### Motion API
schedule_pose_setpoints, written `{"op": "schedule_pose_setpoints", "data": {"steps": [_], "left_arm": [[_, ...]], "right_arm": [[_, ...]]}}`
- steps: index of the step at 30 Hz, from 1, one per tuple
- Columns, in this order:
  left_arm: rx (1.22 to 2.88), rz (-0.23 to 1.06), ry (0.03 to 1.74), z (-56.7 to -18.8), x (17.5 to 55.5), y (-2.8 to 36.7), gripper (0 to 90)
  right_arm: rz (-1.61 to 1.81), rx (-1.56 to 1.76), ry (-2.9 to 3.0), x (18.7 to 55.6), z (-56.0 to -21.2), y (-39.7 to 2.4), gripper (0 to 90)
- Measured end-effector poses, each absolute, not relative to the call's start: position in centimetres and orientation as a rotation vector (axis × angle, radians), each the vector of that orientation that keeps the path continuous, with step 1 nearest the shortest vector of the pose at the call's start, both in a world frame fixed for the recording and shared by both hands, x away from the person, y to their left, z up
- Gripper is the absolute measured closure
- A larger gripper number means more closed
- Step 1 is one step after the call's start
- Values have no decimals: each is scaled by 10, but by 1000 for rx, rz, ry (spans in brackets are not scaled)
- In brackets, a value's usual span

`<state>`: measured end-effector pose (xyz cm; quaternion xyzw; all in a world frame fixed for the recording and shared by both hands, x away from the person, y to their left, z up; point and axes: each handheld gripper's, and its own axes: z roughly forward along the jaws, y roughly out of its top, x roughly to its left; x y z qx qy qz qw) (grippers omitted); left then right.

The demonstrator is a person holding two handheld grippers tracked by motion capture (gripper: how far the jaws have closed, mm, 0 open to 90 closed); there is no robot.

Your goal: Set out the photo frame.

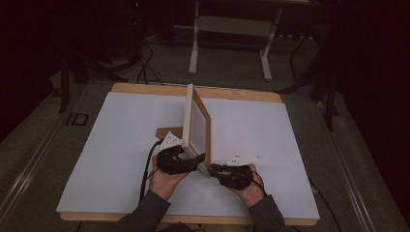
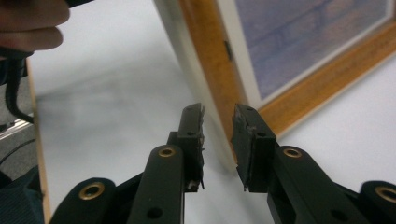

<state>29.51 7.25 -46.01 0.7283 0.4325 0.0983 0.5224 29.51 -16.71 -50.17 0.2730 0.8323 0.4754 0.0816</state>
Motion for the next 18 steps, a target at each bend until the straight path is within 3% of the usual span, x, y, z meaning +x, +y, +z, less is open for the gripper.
{"op": "schedule_pose_setpoints", "data": {"steps": [4, 13, 18], "left_arm": [[1721, 262, 1063, -460, 296, 66, 299], [1663, 268, 1093, -460, 296, 71, 496], [1687, 284, 1095, -458, 295, 71, 507]], "right_arm": [[1419, 851, 2471, 297, -502, -172, 715], [1429, 890, 2434, 301, -501, -179, 707], [1427, 905, 2426, 302, -501, -181, 706]]}}
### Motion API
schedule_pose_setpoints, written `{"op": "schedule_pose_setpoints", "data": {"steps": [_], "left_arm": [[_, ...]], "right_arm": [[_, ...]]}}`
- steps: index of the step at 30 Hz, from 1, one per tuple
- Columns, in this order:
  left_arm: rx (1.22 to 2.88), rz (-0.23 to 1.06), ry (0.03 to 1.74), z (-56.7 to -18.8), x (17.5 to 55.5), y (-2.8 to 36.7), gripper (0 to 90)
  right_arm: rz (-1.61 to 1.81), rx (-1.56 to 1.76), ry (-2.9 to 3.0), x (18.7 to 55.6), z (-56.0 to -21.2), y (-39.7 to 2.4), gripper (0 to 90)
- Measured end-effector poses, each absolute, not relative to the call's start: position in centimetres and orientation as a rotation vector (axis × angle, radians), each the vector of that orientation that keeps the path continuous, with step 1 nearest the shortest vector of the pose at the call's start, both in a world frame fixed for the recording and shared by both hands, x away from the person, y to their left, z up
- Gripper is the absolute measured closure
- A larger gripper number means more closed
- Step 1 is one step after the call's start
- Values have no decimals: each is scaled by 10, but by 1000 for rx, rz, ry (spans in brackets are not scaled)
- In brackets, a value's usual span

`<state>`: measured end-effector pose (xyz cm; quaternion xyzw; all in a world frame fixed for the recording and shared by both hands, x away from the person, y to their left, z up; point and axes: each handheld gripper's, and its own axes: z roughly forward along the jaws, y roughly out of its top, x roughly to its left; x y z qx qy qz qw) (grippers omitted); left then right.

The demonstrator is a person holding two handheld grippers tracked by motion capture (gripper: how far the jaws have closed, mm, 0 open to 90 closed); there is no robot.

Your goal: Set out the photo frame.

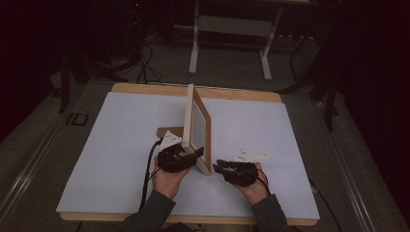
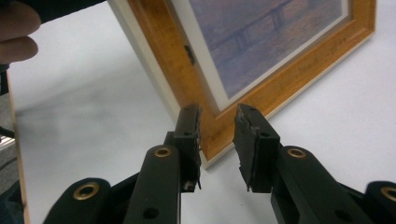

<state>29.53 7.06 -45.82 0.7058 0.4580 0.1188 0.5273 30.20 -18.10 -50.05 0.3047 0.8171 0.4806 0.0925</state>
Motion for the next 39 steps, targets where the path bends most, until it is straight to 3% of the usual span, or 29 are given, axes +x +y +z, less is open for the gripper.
{"op": "schedule_pose_setpoints", "data": {"steps": [25, 39], "left_arm": [[1756, 251, 1095, -451, 307, 107, 674], [1812, 161, 1017, -448, 321, 129, 686]], "right_arm": [[1402, 985, 2359, 309, -498, -190, 648], [1386, 1012, 2329, 312, -497, -195, 647]]}}
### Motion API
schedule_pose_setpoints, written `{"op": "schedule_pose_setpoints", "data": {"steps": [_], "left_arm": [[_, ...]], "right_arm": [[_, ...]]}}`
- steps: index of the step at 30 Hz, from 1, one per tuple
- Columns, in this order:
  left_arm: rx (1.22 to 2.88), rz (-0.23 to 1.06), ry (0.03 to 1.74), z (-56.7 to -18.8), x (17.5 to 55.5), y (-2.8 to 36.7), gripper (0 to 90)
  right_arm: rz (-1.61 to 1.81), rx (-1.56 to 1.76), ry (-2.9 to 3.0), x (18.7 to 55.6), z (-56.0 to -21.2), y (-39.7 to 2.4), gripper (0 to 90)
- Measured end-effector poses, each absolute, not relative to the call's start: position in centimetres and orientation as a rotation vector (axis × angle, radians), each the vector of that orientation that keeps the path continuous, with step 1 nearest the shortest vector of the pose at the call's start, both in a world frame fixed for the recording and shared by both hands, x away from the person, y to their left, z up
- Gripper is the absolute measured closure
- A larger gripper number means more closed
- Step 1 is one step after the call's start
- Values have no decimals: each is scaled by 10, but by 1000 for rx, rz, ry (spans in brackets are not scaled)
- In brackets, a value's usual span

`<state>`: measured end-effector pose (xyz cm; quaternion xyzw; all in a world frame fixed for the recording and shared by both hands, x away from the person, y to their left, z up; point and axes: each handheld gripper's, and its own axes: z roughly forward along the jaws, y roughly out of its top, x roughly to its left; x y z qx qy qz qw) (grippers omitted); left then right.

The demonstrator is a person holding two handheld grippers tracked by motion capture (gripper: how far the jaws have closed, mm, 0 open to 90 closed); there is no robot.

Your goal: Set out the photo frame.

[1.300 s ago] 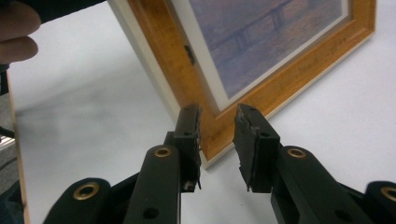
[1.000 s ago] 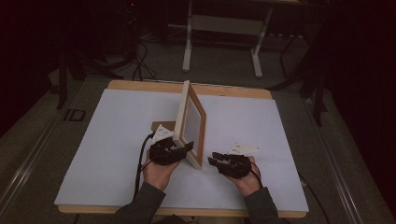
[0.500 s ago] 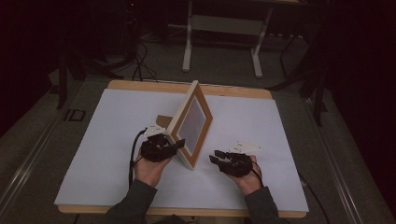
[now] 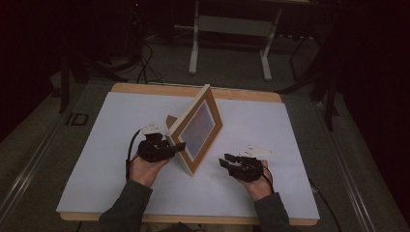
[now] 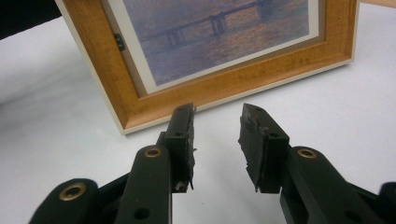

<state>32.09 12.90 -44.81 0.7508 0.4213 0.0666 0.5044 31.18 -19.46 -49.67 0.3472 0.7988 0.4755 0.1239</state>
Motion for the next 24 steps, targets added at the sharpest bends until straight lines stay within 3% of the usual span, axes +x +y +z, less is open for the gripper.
{"op": "schedule_pose_setpoints", "data": {"steps": [24], "left_arm": [[1944, -4, 795, -446, 357, 166, 686]], "right_arm": [[1387, 1019, 2322, 313, -496, -195, 647]]}}
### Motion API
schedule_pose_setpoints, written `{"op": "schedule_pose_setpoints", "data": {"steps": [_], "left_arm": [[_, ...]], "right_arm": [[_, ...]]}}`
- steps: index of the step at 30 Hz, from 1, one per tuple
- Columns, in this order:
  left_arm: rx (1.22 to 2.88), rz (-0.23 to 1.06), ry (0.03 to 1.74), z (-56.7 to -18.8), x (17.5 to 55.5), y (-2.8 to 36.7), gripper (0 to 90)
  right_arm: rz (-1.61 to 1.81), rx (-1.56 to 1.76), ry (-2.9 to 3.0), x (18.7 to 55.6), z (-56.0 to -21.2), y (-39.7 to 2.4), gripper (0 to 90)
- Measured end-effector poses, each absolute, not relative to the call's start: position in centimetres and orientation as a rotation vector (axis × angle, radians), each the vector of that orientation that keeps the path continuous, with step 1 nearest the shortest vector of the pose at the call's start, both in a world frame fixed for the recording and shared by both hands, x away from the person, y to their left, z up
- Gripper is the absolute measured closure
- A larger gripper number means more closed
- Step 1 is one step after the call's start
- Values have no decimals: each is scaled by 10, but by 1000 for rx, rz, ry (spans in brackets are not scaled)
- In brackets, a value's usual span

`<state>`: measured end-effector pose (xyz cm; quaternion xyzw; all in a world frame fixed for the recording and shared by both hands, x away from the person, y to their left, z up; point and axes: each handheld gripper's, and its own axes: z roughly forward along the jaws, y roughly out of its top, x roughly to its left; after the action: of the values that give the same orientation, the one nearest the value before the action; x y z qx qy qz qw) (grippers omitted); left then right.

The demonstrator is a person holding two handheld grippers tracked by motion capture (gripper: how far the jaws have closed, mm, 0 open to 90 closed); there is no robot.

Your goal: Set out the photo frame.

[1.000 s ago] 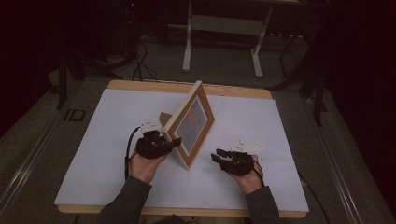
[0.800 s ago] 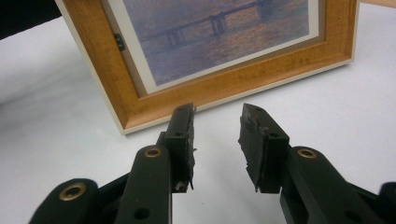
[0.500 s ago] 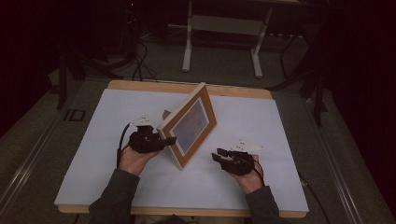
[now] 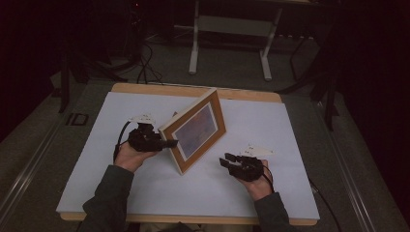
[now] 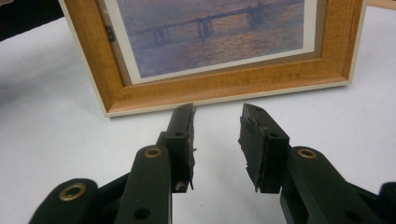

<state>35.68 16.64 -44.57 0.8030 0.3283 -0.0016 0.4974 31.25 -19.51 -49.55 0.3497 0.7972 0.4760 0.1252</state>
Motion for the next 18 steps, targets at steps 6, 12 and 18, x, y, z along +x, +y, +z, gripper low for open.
{"op": "schedule_pose_setpoints", "data": {"steps": [6, 12, 18], "left_arm": [[1954, -61, 758, -447, 366, 173, 687], [1951, -102, 725, -448, 370, 176, 689], [1977, -120, 669, -446, 369, 172, 690]], "right_arm": [[1391, 1022, 2313, 314, -494, -195, 647], [1392, 1026, 2303, 315, -493, -196, 647], [1398, 1033, 2294, 316, -492, -196, 647]]}}
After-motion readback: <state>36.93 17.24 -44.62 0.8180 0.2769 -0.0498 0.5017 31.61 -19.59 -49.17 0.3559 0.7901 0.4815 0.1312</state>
